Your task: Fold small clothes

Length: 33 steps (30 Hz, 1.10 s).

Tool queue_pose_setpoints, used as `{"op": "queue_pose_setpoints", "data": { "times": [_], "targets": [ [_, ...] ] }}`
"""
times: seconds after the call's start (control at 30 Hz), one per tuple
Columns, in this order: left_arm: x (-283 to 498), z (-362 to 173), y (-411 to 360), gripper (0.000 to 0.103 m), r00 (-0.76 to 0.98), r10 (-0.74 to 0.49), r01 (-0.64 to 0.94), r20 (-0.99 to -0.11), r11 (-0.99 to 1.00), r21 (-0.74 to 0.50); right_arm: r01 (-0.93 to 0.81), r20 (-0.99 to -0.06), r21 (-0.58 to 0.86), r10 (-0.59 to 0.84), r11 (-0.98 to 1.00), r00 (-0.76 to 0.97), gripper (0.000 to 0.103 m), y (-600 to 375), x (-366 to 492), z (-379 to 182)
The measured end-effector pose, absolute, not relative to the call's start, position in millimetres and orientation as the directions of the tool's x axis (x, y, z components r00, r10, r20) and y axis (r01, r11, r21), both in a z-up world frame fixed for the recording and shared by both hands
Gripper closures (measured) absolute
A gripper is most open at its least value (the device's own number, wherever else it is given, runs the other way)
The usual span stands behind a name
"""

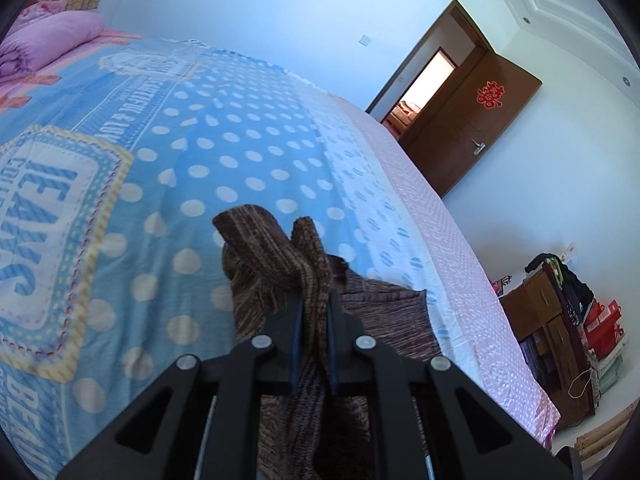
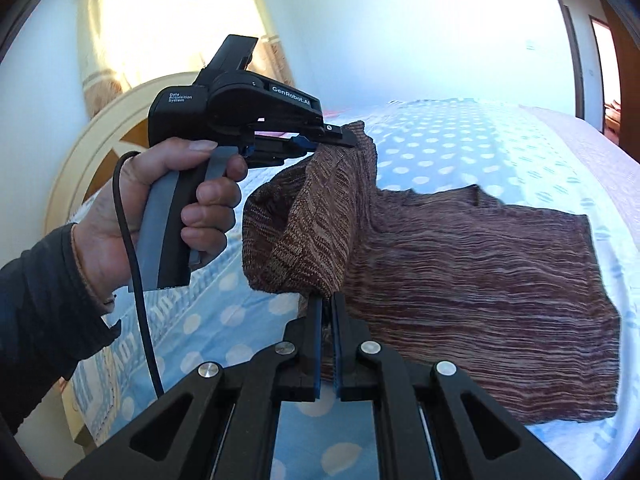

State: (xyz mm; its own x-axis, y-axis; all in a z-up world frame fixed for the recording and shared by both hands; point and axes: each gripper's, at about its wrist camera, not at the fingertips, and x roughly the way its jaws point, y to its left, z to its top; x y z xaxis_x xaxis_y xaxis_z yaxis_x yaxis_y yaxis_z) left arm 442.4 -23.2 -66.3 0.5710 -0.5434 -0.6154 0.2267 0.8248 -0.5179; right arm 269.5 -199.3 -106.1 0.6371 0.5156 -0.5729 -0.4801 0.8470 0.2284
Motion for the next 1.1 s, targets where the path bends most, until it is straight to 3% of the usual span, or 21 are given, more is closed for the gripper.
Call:
{"op": "queue_pose_setpoints", "data": {
  "times": [0.43, 0.87, 1.0, 1.1],
  "targets": [
    [448, -54, -111, 0.092, 0.513, -0.602, 0.336, -0.613, 0.797, -0.502, -0.312, -0.515, 0.403, 0.495, 0.860, 0.700, 0.100, -275, 253, -105],
    [454, -83, -201, 0.092, 0.430, -0.598, 0.389, -0.676, 0.798, -0.459, -0.114, -0.543, 0.514, 0.425, 0.850, 0.724, 0.100, -346, 252, -132],
    [455, -85, -219, 0.100, 0.416, -0.607, 0.404, -0.677, 0.790, -0.460, -0.068, -0.562, 0.533, 0.413, 0.843, 0.716, 0.100, -358, 253, -143],
    [454, -85, -233, 0.100, 0.406, -0.611, 0.426, -0.680, 0.785, -0.450, -0.041, -0.576, 0.547, 0.412, 0.836, 0.706, 0.100, -366, 253, -152]
  ]
}}
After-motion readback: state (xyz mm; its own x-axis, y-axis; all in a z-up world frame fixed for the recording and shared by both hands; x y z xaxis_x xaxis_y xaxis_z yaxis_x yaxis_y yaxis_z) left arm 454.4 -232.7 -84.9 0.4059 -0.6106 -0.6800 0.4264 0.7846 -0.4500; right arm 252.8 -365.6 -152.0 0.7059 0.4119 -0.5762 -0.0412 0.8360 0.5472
